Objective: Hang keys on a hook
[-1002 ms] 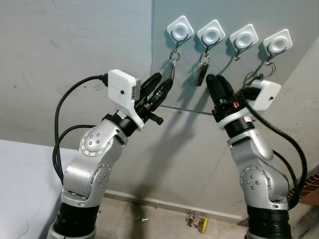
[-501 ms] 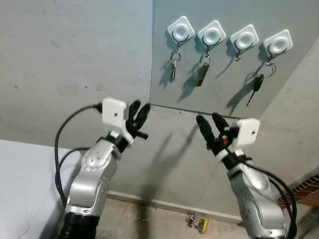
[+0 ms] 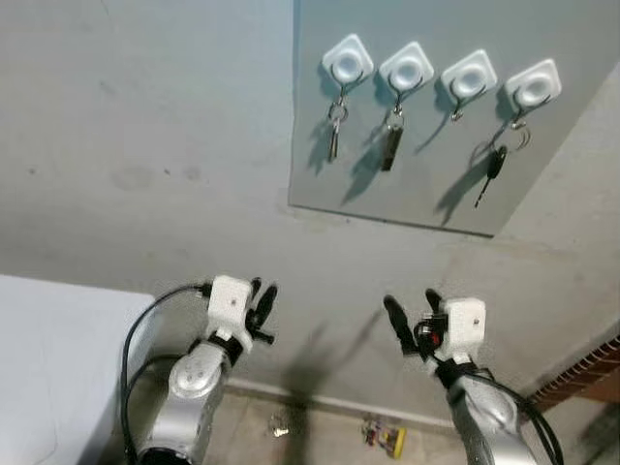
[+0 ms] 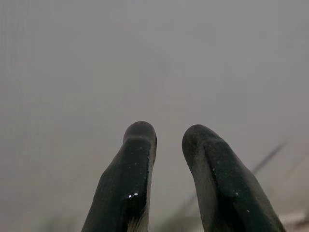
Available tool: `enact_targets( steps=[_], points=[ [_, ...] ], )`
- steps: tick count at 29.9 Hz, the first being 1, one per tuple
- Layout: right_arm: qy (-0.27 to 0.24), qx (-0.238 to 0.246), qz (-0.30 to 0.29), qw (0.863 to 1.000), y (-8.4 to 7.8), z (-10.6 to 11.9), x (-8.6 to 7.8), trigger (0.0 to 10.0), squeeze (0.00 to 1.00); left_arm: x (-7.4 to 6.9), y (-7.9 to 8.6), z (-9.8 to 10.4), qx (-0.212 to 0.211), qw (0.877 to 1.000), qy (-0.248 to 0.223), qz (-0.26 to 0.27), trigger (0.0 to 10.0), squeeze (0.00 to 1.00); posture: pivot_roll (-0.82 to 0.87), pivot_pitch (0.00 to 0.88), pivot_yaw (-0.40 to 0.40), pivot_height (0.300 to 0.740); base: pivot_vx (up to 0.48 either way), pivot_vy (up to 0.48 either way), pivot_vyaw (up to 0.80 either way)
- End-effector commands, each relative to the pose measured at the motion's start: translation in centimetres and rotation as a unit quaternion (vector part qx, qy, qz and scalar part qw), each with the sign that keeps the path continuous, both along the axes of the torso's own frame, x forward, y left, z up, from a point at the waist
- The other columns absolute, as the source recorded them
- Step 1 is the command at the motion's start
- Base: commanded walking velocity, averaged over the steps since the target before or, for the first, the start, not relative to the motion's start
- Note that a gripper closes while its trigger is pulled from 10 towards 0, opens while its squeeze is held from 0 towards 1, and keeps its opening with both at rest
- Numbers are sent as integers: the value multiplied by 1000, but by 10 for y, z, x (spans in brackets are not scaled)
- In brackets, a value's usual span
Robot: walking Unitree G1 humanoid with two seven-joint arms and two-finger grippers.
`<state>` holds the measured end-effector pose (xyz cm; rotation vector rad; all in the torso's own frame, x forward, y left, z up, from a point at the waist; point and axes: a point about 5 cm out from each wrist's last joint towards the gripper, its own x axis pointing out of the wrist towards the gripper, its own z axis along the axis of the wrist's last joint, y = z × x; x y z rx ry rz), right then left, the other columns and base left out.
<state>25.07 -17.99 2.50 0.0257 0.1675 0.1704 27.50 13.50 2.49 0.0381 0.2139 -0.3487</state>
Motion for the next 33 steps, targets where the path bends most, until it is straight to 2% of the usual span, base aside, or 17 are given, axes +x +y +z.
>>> enact_targets(
  steps=[1,2,5,6,8,9,10,11,12,13,19,22,25,33],
  points=[
    [25,-18,-23,999,-10,-15,-6,10000,1000,-5,1,-14,7,1000,27,-3,10000,0,-110,5,-13,740,0,0,0],
    [37,-23,-30,999,-12,-21,-8,10000,1000,-6,2,-18,-5,999,38,7,10000,0,-108,3,-13,740,0,0,0],
    [85,-44,-52,994,-19,-40,-19,10000,1000,-9,5,-31,13,997,68,23,10000,0,-113,0,-10,740,0,0,0],
    [123,-52,-55,989,-22,-53,-29,10000,1000,-14,8,-39,16,995,93,38,10000,0,-114,0,-12,740,0,0,0],
    [141,-59,-55,987,-24,-60,-33,10000,1000,-16,10,-44,8,993,106,50,10000,0,-114,0,-11,740,0,0,0],
    [157,-55,-57,984,-24,-65,-37,10000,1000,-18,10,-47,19,992,113,47,10000,0,-117,0,-10,740,0,0,0],
    [181,-59,-57,980,-25,-73,-45,10000,910,-22,10,-52,33,991,123,42,10000,0,-117,0,-10,740,0,0,0],
    [190,-64,-55,978,-25,-76,-48,10000,910,-23,11,-54,34,990,127,40,10000,0,-123,0,-5,740,0,0,0],
    [205,-63,-60,975,-26,-80,-53,10000,231,-25,11,-56,34,989,136,42,10000,0,-123,0,-5,740,0,0,0],
    [226,-70,-67,969,-28,-86,-59,10000,0,-28,12,-60,34,988,146,43,10000,0,-128,0,-1,740,0,0,0],
    [326,-76,-90,938,-32,-111,-96,10000,0,-56,21,-85,56,968,233,68,10000,0,-132,0,3,740,0,0,0],
    [352,-79,-88,928,-30,-117,-108,10000,0,-66,25,-92,58,961,258,81,10000,0,-135,0,2,740,0,0,0],
    [384,-59,-104,916,-26,-124,-124,10000,0,-83,30,-102,65,949,291,102,10000,0,-139,0,5,740,0,0,0],
    [387,-38,-91,917,-15,-126,-126,10000,0,-94,30,-108,68,945,305,98,10000,0,-139,0,11,740,0,0,0]
  ],
)
